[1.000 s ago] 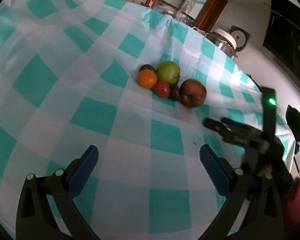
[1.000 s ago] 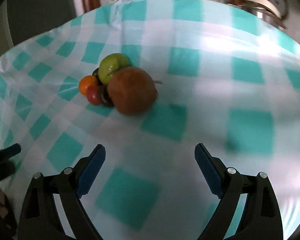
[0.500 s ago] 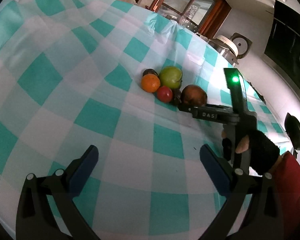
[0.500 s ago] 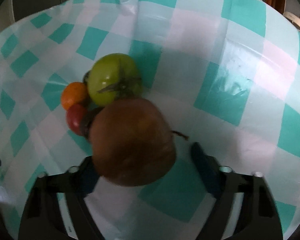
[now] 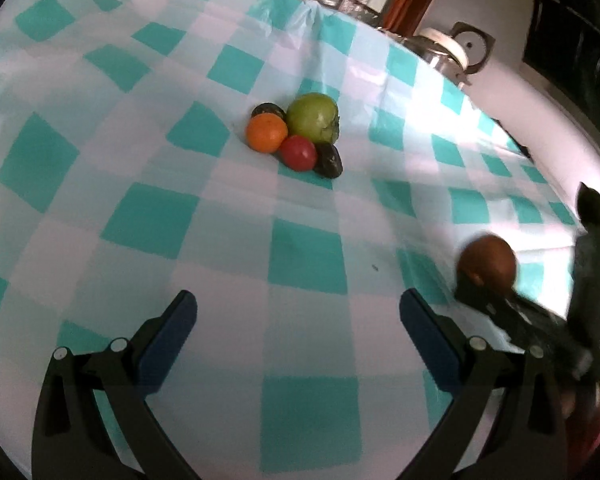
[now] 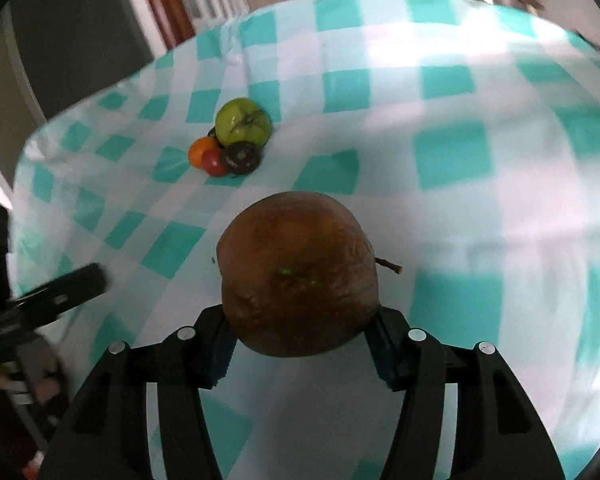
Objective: Organize fruits
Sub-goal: 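Grasp the red apple with the right tool while the left tool grasps the dark mangosteen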
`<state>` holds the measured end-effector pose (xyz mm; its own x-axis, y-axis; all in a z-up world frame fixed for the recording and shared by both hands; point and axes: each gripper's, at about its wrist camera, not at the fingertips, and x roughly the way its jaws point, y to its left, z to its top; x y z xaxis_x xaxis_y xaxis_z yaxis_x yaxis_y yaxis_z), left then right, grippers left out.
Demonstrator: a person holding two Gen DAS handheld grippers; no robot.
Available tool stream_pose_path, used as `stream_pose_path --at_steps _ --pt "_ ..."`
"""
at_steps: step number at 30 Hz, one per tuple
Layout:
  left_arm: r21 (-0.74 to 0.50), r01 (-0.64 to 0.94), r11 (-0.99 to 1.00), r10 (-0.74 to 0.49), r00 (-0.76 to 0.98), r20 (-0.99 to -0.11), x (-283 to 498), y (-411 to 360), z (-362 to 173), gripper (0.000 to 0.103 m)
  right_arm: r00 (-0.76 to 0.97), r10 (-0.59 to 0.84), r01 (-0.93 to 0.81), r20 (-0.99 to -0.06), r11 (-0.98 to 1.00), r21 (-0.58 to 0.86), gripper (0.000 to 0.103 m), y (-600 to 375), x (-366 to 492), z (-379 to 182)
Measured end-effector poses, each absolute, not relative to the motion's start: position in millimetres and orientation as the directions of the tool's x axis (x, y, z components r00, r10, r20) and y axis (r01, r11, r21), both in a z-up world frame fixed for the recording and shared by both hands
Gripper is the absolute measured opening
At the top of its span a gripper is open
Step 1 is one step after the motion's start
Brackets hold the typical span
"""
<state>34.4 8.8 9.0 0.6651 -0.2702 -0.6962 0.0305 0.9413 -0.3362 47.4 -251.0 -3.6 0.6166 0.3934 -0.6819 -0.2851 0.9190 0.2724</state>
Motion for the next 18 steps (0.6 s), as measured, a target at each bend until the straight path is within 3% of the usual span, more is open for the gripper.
stream_pose_path --at_steps 3,7,18 --pt "-0.300 0.009 0.954 -0.225 0.679 -0.698 58 -11 11 0.101 0.608 0.416 -0.256 -0.676 0.909 0.329 0.056 -261 45 -7" --pt "-0.237 0.020 0.971 -0.197 0.629 -0.752 106 -42 3 0.075 0.594 0.451 -0.257 -0.666 0.891 0.374 0.056 -264 48 -9" --pt "0.014 -0.035 0.999 0.032 0.607 -0.794 186 -90 -3 0.045 0.589 0.487 -0.257 -0.645 0.869 0.422 0.056 -270 49 -10"
